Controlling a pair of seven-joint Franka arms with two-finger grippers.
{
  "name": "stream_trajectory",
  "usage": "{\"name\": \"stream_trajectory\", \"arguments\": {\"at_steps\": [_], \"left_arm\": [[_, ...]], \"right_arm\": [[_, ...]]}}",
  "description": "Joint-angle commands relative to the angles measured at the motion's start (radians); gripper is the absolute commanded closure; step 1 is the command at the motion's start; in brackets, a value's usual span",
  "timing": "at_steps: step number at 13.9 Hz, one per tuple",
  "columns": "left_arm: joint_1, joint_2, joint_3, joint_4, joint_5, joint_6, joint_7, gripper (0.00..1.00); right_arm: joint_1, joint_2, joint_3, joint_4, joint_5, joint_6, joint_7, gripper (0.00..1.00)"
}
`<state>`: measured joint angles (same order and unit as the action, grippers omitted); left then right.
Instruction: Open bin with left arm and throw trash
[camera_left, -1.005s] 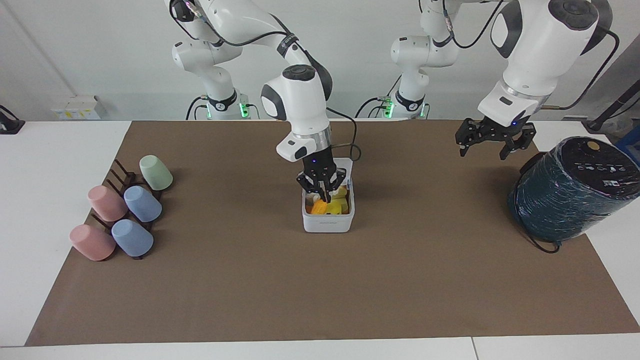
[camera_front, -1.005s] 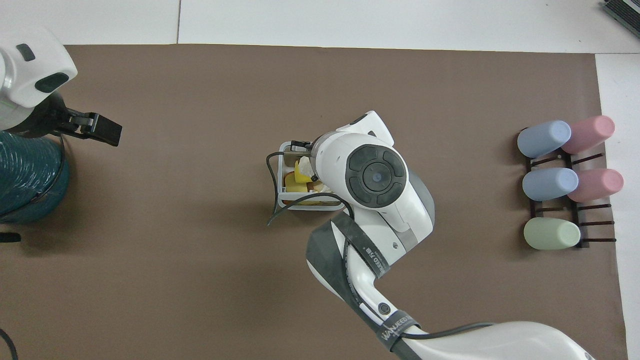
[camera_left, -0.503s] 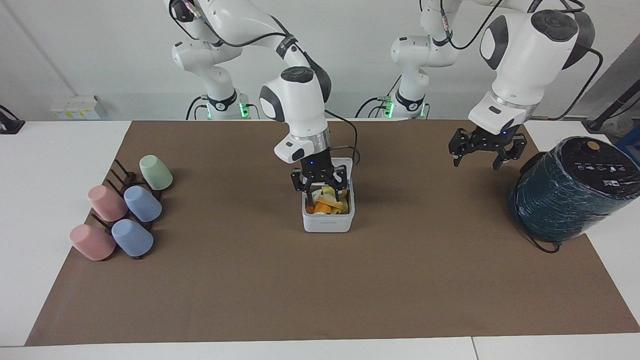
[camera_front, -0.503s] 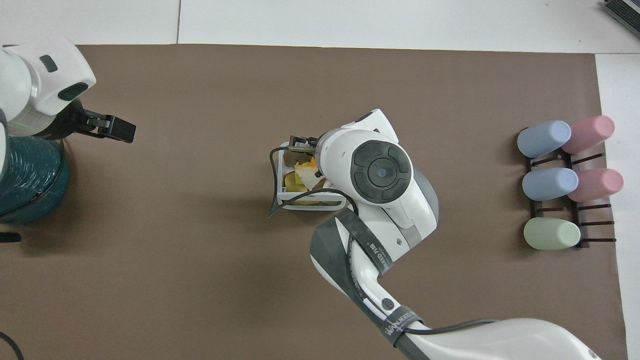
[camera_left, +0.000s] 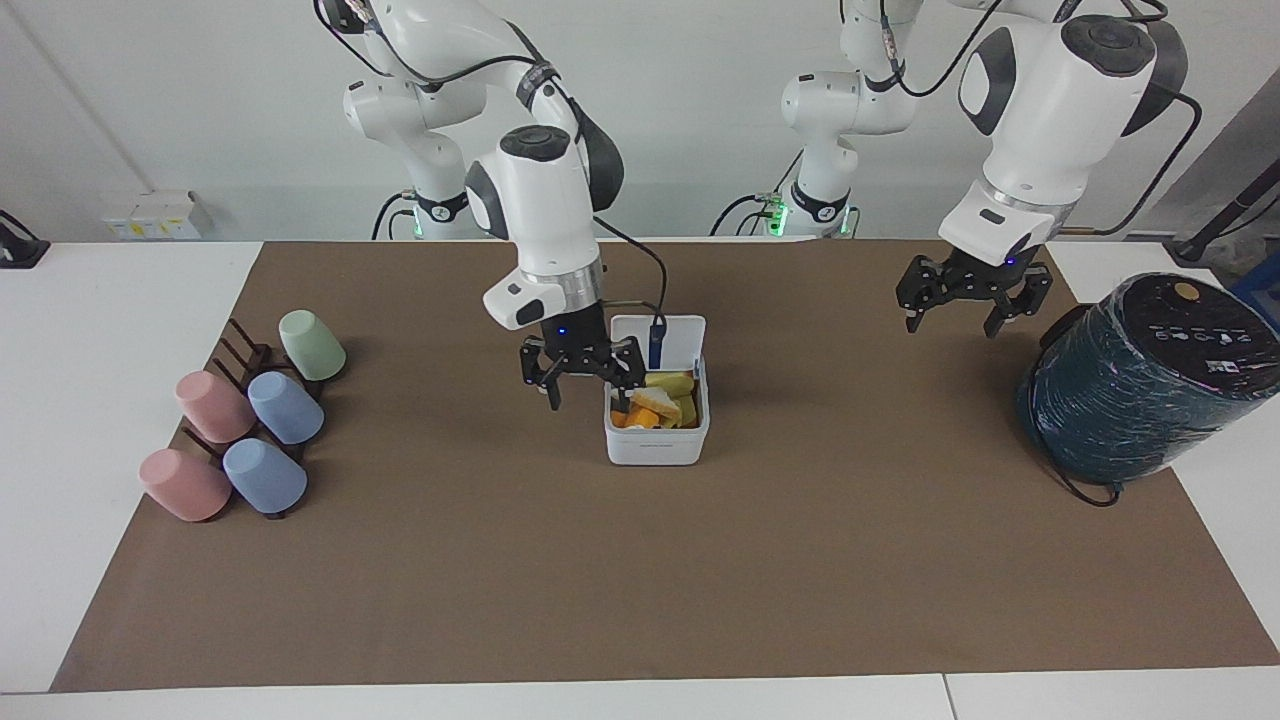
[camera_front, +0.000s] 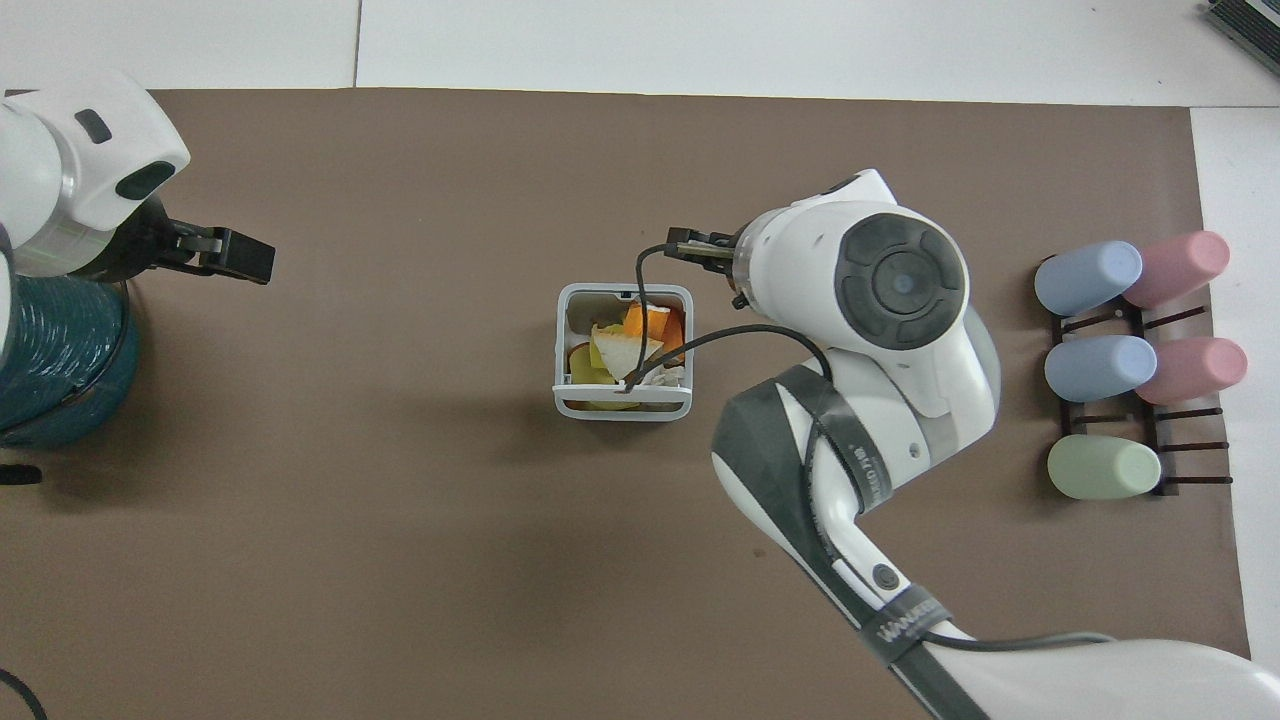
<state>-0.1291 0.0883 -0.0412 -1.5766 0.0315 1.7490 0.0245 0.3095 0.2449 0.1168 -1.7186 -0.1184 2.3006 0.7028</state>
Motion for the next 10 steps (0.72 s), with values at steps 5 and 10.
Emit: {"name": "stream_trajectory", "arguments": {"at_steps": [5, 10], "left_arm": [[-0.010, -0.042, 0.007, -0.056, -0.018, 0.023, -0.015, 0.00], [-0.014, -0.042, 0.007, -0.054, -0.018, 0.026, -0.014, 0.00]], "right_arm": [[-0.216, -0.203, 0.011, -0.076, 0.020, -0.237, -0.207, 0.00], [-0.309, -0.200, 0.001, 0.077, 0.069, -0.407, -0.387, 0.00]]}}
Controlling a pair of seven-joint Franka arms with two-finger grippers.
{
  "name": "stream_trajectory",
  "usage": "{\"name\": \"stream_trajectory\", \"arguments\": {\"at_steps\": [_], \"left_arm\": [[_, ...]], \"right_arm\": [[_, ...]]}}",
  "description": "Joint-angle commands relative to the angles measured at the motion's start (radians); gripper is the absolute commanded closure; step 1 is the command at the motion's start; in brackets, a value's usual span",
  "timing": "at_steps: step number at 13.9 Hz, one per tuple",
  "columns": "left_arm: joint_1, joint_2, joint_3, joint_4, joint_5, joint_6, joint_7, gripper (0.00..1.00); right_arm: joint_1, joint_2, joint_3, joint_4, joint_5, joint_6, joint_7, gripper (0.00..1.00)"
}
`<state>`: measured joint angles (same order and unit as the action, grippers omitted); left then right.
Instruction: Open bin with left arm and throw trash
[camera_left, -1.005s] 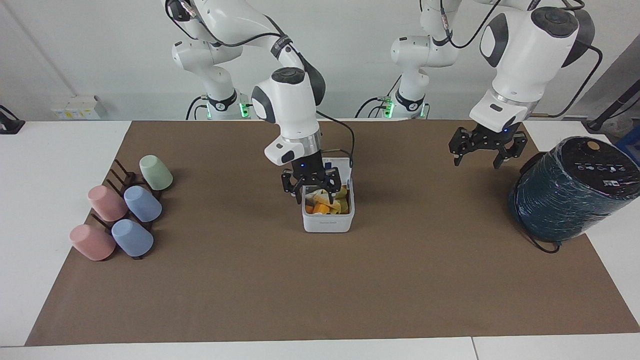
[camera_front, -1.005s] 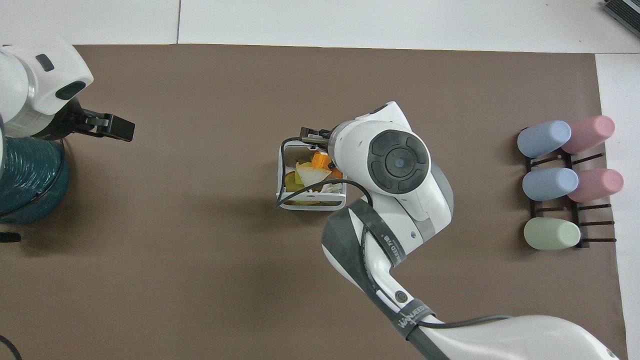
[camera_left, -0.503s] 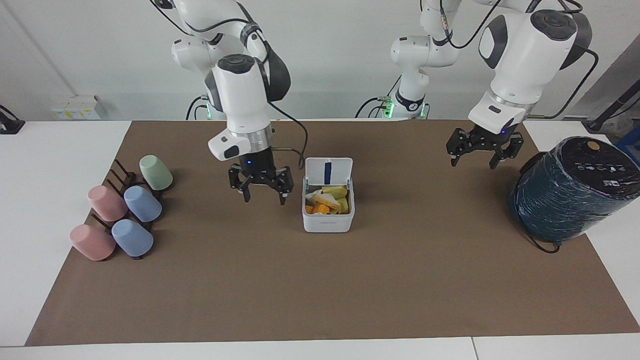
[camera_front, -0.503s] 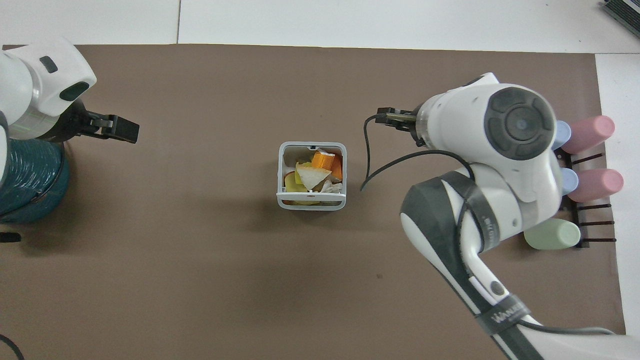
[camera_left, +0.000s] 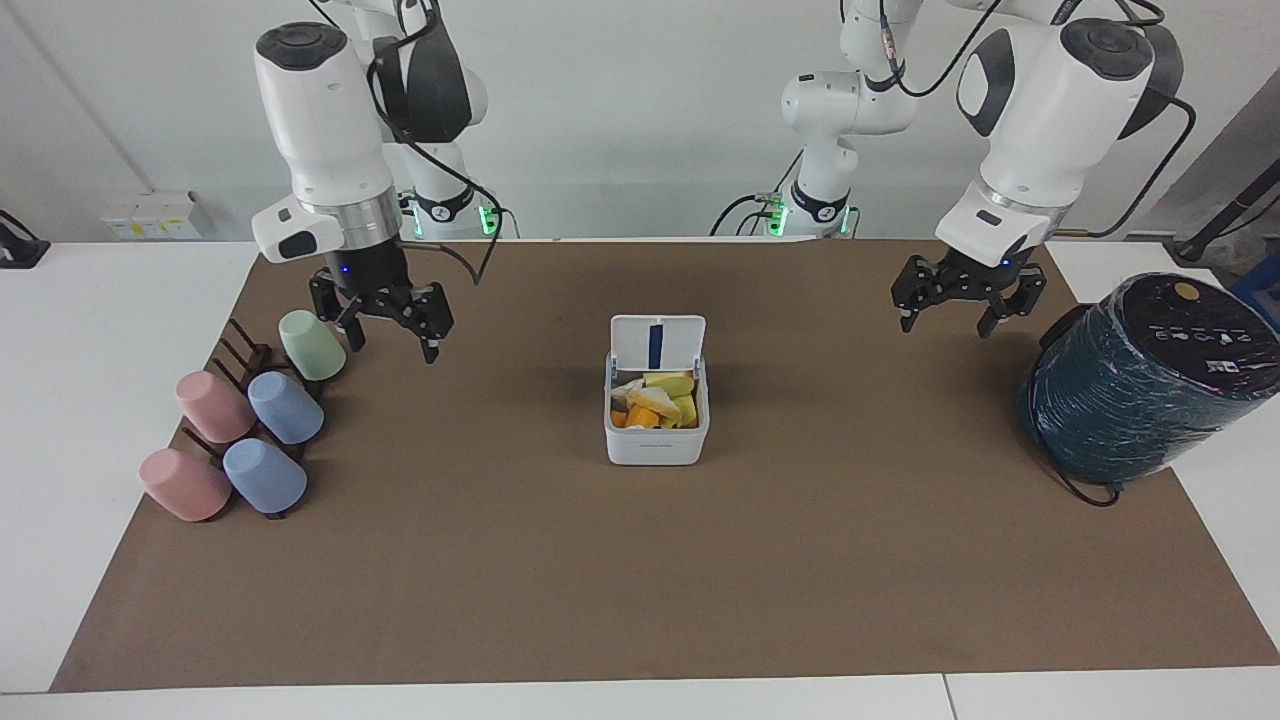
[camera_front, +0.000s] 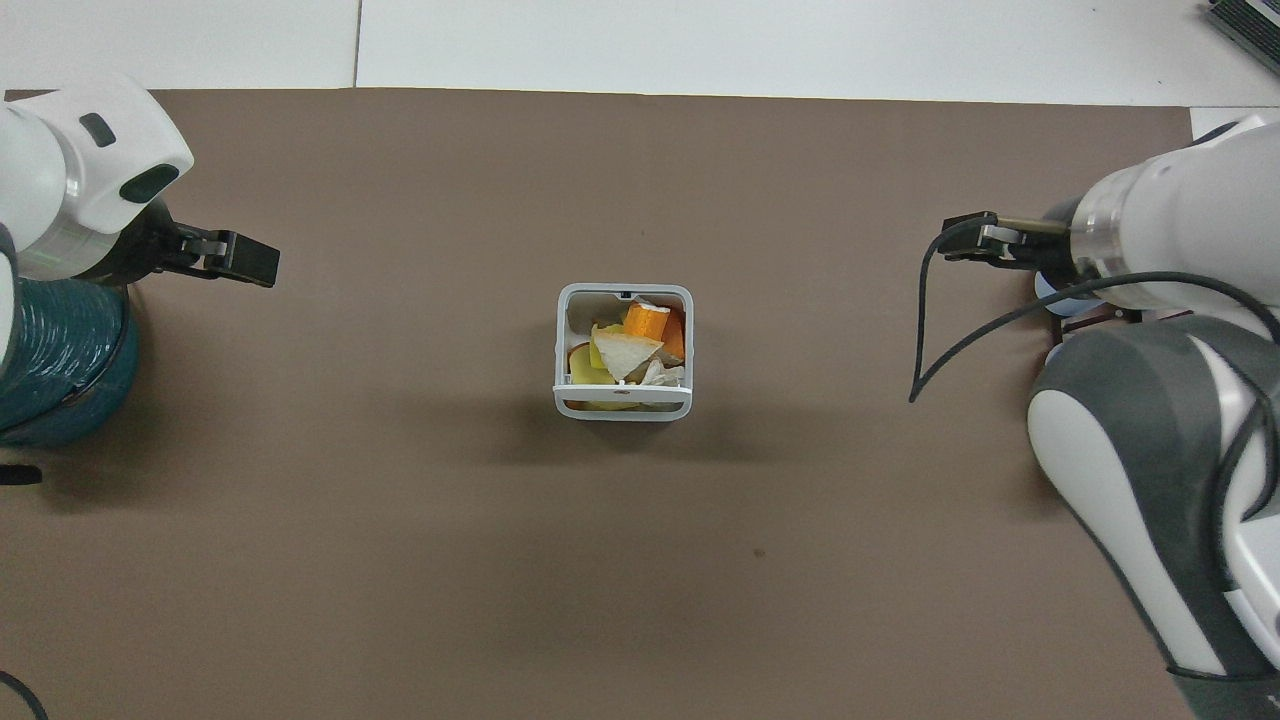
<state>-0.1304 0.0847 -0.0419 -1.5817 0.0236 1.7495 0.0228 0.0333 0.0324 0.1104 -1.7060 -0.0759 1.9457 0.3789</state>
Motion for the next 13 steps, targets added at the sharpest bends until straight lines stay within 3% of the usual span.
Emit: {"name": "stream_trajectory", "arguments": {"at_steps": [1, 6, 13], "left_arm": [[-0.014, -0.039, 0.008, -0.049, -0.010, 0.025, -0.009, 0.00], [-0.012, -0.039, 0.008, -0.050, -0.010, 0.025, -0.006, 0.00], [-0.012, -0.039, 0.008, -0.050, -0.010, 0.024, -0.004, 0.00]], "right_arm": [[-0.049, 0.006, 0.008, 0.075, 0.027, -0.079, -0.101, 0.00], [-0.075, -0.042, 0.006, 0.066, 0.034, -0.266, -0.130, 0.00], [-0.064, -0.048, 0.012, 0.054, 0.073, -0.271, -0.143, 0.00]]}}
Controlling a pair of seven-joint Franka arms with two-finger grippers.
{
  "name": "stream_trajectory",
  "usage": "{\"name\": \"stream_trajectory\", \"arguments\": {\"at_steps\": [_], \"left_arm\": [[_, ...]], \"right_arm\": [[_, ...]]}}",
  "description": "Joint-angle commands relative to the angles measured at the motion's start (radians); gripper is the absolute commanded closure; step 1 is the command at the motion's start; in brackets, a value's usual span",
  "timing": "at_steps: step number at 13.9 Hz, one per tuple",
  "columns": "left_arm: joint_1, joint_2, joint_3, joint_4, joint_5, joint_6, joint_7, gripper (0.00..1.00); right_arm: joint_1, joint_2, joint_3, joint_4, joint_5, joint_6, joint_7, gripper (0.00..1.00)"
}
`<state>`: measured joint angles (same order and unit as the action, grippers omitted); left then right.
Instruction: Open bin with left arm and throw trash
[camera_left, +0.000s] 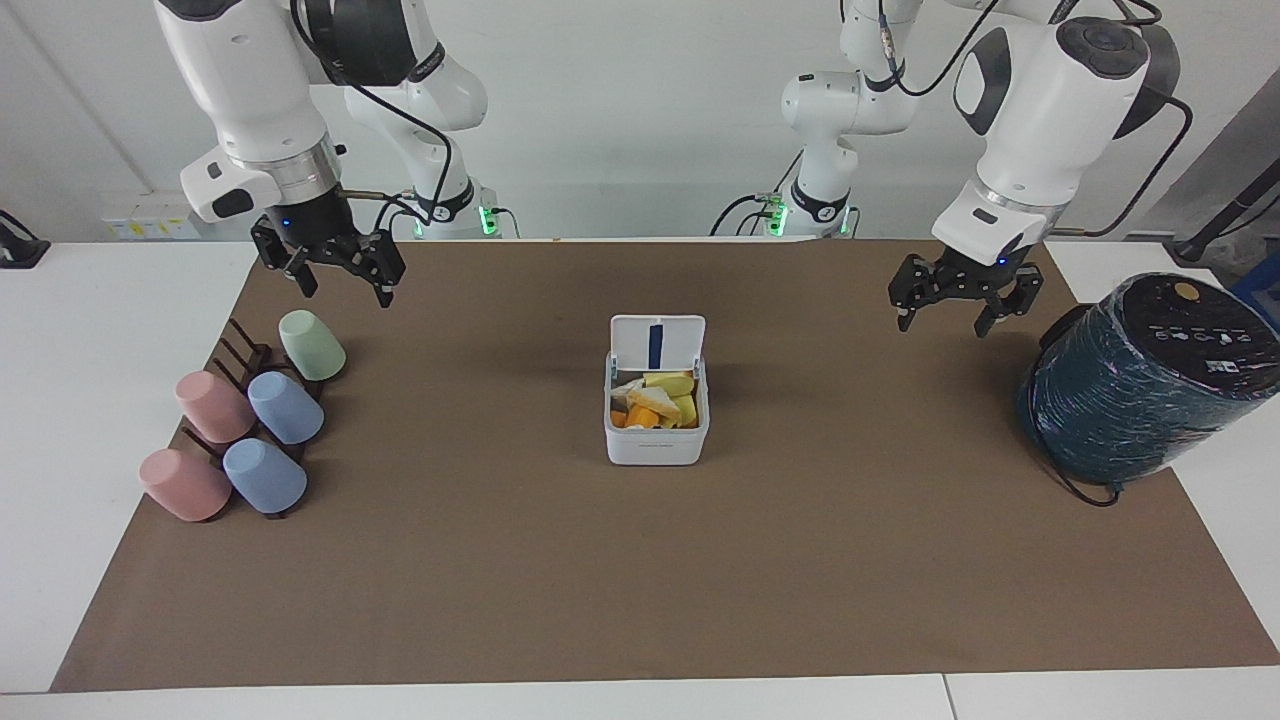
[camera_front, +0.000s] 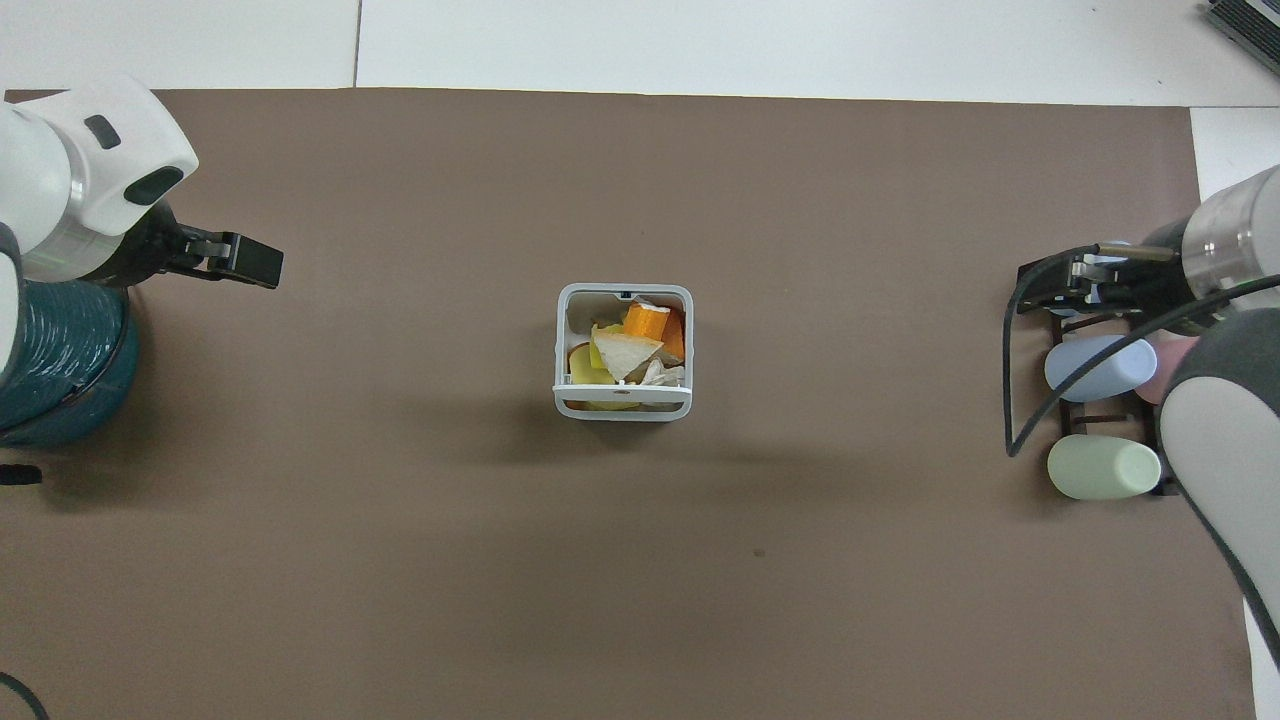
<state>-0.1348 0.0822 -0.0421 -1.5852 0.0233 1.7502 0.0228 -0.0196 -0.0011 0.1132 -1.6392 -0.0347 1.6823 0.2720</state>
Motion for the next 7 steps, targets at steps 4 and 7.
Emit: {"name": "stream_trajectory", "arguments": {"at_steps": [4, 7], "left_arm": [[-0.008, -0.036, 0.008, -0.047, -0.009, 0.025, -0.004, 0.00], [-0.008, -0.036, 0.008, -0.047, -0.009, 0.025, -0.003, 0.00]], "right_arm": [[-0.010, -0.042, 0.014, -0.057, 0.038, -0.027, -0.074, 0.00], [-0.003, -0.046, 0.014, -0.068, 0.038, -0.026, -0.071, 0.00]]}}
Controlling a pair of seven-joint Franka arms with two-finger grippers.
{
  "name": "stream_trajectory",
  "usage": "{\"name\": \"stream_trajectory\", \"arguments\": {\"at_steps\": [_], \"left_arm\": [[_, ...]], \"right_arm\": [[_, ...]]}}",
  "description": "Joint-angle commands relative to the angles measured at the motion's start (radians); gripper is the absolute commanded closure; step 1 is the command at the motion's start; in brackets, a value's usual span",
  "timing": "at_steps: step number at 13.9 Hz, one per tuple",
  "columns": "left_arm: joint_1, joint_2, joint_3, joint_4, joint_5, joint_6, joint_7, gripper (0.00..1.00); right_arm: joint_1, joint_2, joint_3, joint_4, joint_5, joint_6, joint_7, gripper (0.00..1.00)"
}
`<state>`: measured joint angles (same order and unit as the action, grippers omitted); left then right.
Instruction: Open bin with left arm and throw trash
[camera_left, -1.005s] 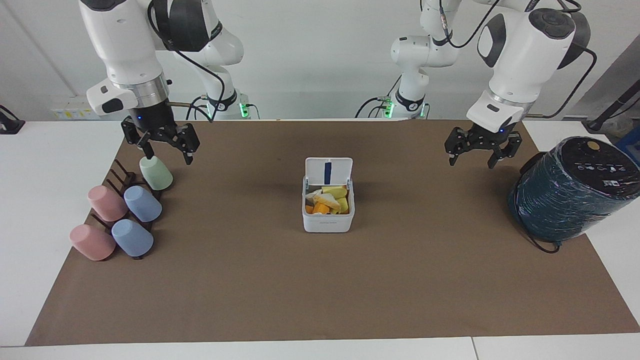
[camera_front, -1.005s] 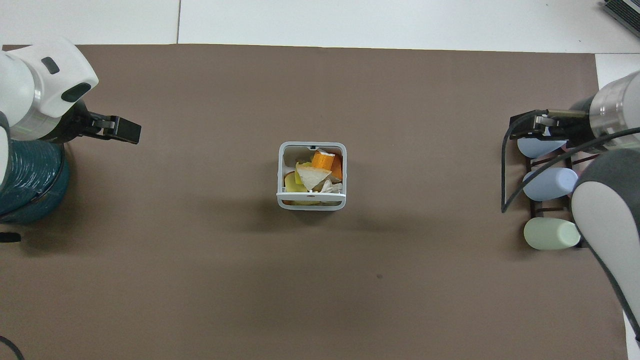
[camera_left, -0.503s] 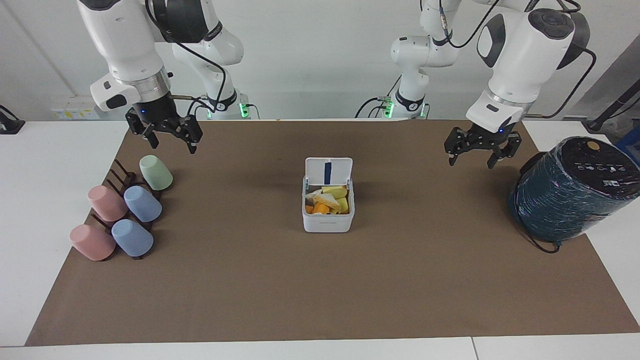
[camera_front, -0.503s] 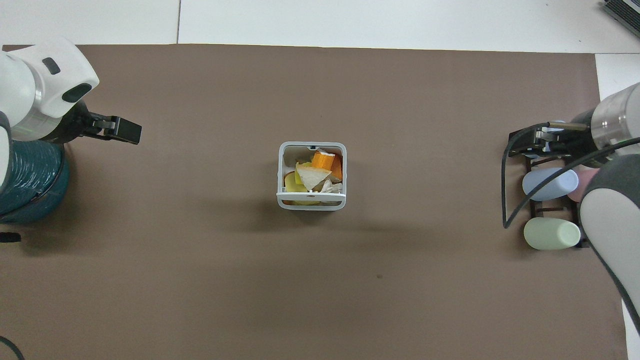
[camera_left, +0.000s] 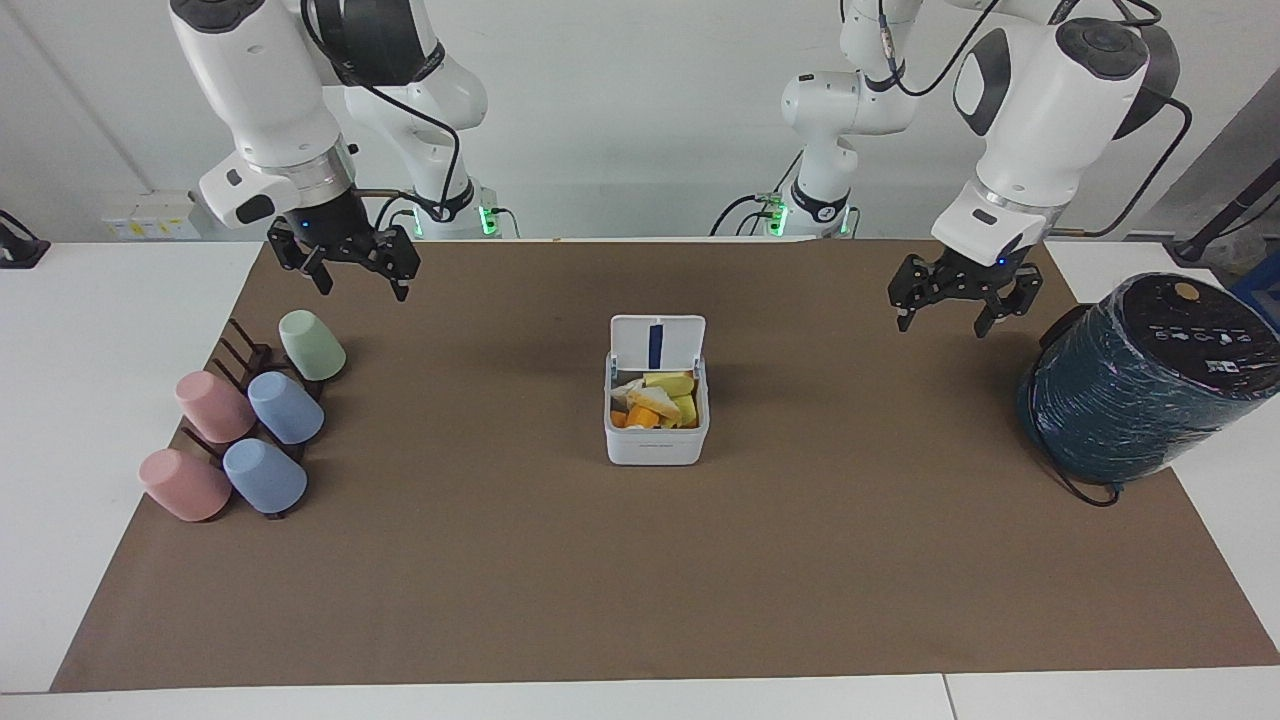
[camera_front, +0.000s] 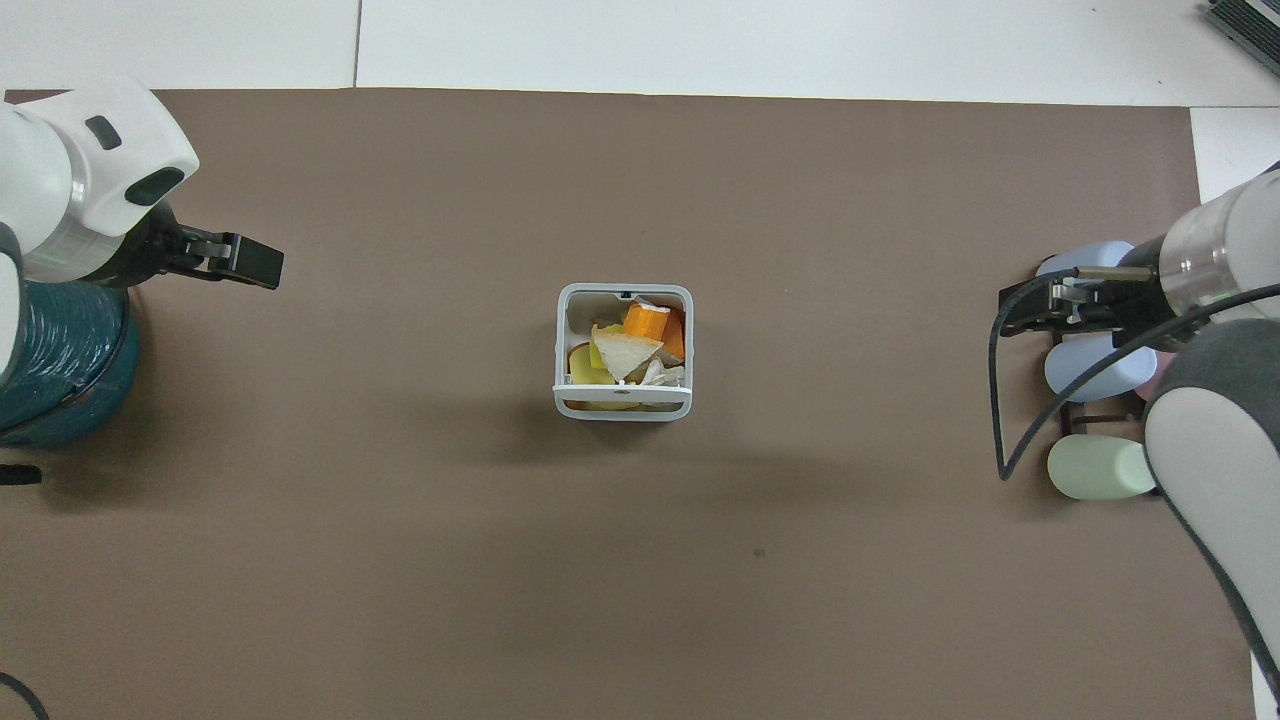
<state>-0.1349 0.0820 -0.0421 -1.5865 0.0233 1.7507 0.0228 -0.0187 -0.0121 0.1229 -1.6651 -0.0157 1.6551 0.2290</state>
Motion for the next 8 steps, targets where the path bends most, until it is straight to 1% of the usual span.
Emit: {"name": "stream_trajectory", "arguments": {"at_steps": [1, 8], "left_arm": [[-0.008, -0.036, 0.008, -0.046, -0.009, 0.024, -0.003, 0.00], [-0.002, -0.036, 0.008, -0.044, -0.009, 0.024, -0.001, 0.00]], "right_arm": [[0.002, -0.035, 0.004, -0.044, 0.019, 0.006, -0.028, 0.00], [0.002, -0.039, 0.004, -0.047, 0.019, 0.011, -0.030, 0.00]]}}
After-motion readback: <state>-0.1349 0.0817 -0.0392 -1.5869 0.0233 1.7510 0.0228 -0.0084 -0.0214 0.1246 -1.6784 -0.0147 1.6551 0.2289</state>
